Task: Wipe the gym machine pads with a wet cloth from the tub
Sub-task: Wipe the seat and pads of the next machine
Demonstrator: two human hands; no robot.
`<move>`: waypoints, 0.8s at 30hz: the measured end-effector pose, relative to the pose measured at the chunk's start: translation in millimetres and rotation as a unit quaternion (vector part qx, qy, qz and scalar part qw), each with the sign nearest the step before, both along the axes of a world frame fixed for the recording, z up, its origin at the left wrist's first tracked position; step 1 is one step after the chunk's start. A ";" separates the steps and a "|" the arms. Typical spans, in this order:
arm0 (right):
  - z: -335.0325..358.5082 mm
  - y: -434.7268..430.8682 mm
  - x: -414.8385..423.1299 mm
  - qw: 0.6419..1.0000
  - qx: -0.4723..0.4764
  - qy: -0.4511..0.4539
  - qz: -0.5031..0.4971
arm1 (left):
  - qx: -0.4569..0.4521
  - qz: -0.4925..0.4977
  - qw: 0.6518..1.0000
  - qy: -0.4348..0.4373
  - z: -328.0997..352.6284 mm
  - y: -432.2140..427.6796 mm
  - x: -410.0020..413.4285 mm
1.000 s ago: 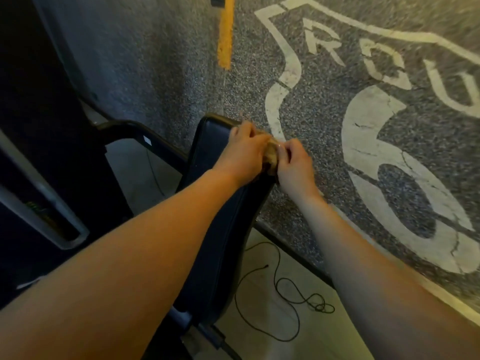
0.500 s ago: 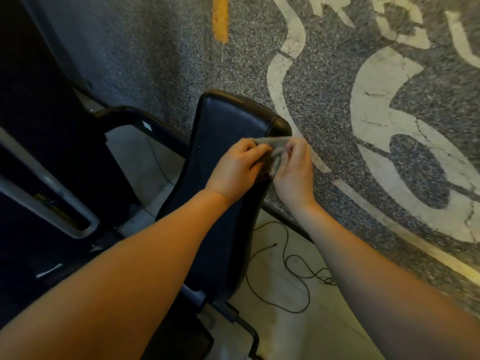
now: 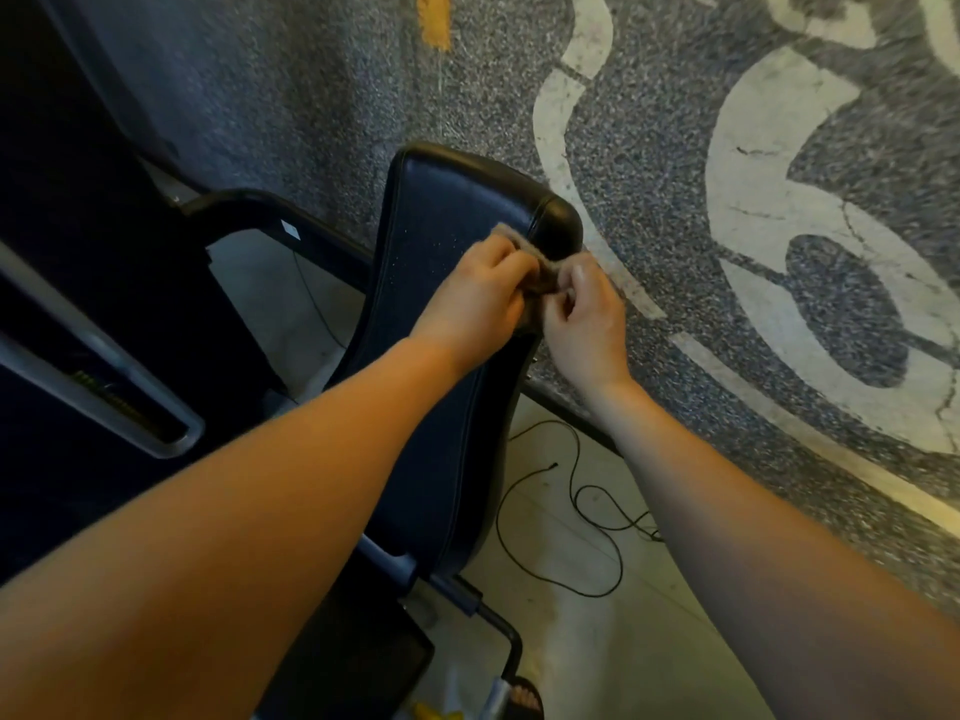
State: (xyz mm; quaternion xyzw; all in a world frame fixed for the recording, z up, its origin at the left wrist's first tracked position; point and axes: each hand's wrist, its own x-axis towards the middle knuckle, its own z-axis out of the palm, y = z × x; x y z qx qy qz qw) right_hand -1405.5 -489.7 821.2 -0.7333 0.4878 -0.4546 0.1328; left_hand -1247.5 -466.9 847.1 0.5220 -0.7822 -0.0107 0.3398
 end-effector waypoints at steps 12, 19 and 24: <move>-2.1 -6.7 -10.9 0.997 0.032 -0.065 0.004 | -0.033 0.007 0.999 -0.031 8.3 -1.0 -11.3; -87.5 38.8 -7.2 0.976 0.198 -0.069 0.055 | 0.041 -0.045 0.985 -0.160 -55.2 37.4 0.0; -65.4 20.6 -16.2 0.983 0.159 -0.079 0.043 | 0.020 -0.063 0.982 -0.179 -43.0 28.7 -1.2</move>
